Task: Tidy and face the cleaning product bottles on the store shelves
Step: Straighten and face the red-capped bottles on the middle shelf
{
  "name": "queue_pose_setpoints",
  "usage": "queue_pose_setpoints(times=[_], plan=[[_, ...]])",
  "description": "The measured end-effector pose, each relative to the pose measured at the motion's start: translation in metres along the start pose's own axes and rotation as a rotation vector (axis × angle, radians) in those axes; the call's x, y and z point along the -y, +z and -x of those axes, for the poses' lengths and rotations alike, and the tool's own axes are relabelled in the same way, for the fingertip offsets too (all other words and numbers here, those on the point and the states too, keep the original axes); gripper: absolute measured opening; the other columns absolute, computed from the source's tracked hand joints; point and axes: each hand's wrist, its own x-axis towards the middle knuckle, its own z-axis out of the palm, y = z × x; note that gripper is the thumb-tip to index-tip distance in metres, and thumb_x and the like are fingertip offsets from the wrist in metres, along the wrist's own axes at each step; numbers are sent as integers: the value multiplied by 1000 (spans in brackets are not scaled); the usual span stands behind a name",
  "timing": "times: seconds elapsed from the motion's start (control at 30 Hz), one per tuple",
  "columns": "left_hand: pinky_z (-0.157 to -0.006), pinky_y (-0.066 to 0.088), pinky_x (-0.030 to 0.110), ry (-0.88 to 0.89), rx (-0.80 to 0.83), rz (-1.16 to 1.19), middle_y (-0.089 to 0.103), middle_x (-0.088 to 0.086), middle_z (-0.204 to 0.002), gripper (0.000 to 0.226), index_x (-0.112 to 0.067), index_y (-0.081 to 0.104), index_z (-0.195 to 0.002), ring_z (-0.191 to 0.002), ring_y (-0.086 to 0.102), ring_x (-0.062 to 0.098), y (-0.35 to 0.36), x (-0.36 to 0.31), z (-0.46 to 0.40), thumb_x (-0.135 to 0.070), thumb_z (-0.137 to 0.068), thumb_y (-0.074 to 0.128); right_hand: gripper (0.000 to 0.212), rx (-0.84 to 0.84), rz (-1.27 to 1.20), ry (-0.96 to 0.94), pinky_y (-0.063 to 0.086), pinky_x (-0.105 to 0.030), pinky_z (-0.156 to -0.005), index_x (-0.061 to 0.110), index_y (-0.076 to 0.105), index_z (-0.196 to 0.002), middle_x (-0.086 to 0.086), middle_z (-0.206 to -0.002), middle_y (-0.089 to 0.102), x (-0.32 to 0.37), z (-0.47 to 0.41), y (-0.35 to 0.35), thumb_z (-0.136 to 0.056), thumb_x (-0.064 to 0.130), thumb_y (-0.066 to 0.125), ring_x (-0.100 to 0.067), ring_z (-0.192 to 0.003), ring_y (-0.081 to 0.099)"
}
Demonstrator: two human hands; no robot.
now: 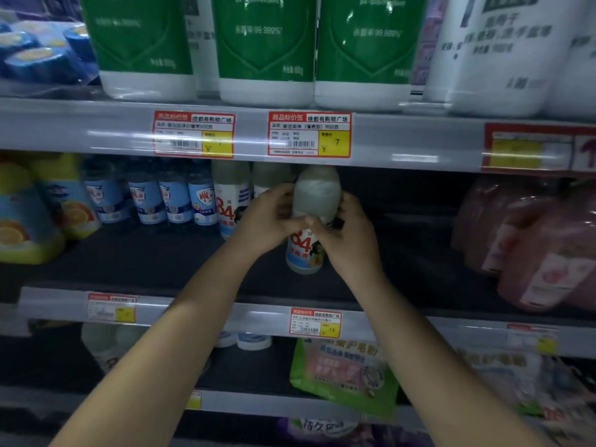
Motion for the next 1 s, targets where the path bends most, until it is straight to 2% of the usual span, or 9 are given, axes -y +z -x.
queue_pose_setpoints(times=[0.17, 0.23, 0.3, 0.37, 0.57, 0.67, 0.8, 0.87, 1.0], plan=[[-77, 46, 5, -42, 55, 54, 60, -7, -113, 62, -16, 49, -125, -95, 56, -8, -3, 14, 4, -7, -71, 77, 59, 79, -2, 54, 48, -35, -97, 13, 40, -134, -7, -130, 55, -23, 7, 12, -82, 12, 67, -16, -115, 55], [-80, 47, 9, -56, 79, 12, 60, -5, -116, 64, -17, 48, -126, -96, 57, -4, 0, 20, 6, -6, -70, 77, 62, 83, 16, 90, 49, -36, -96, 12, 39, -133, -8, -128, 56, -29, 9, 15, -79, 6, 69, -17, -114, 56], [-88, 49, 22, -59, 71, -50, 61, -1, -120, 65, -18, 49, -126, -101, 59, 6, 3, 24, 6, -10, -69, 79, 59, 75, 75, 104, 50, -36, -93, 12, 43, -129, -8, -124, 58, -33, 10, 17, -77, 7, 71, -19, -112, 57], [-91, 47, 27, -54, 35, -107, 61, 1, -122, 65, -18, 48, -126, -103, 57, 8, 6, 24, 4, -13, -69, 79, 57, 46, 171, 93, 49, -36, -92, 13, 45, -128, -9, -124, 56, -38, 7, 19, -77, 11, 71, -21, -111, 56], [-78, 35, 9, 8, -77, -215, 60, 5, -123, 62, -12, 48, -127, -103, 53, 7, 21, 23, -8, -15, -72, 77, 69, 44, 342, 120, 50, -43, -91, 25, 31, -142, -10, -131, 52, -50, -3, 24, -82, 19, 66, -25, -113, 57], [-74, 35, 11, 8, -141, -338, 63, 10, -119, 57, -8, 50, -123, -104, 58, 16, 25, 25, -15, -19, -73, 76, 72, 72, 383, 146, 48, -43, -93, 24, 27, -143, -11, -134, 50, -49, -13, 27, -83, 24, 66, -27, -117, 54], [-69, 41, 28, -73, -170, -659, 66, 14, -107, 44, -4, 56, -109, -96, 62, 25, 30, 20, -23, -32, -79, 71, 55, 74, 448, 215, 49, -40, -90, 12, 37, -134, -15, -129, 51, -47, -24, 33, -86, 23, 62, -29, -113, 54], [-64, 39, 27, -86, -153, -757, 66, 14, -102, 38, -3, 60, -100, -91, 62, 24, 31, 17, -24, -35, -82, 67, 45, 60, 492, 238, 48, -38, -87, 7, 40, -129, -17, -127, 51, -47, -25, 36, -89, 19, 58, -30, -110, 55], [-60, 38, 27, -104, -132, -777, 66, 15, -95, 30, -3, 61, -88, -83, 61, 23, 30, 16, -25, -32, -85, 63, 35, 41, 518, 249, 50, -37, -82, 5, 41, -120, -18, -122, 54, -48, -30, 42, -90, 16, 57, -30, -105, 57]])
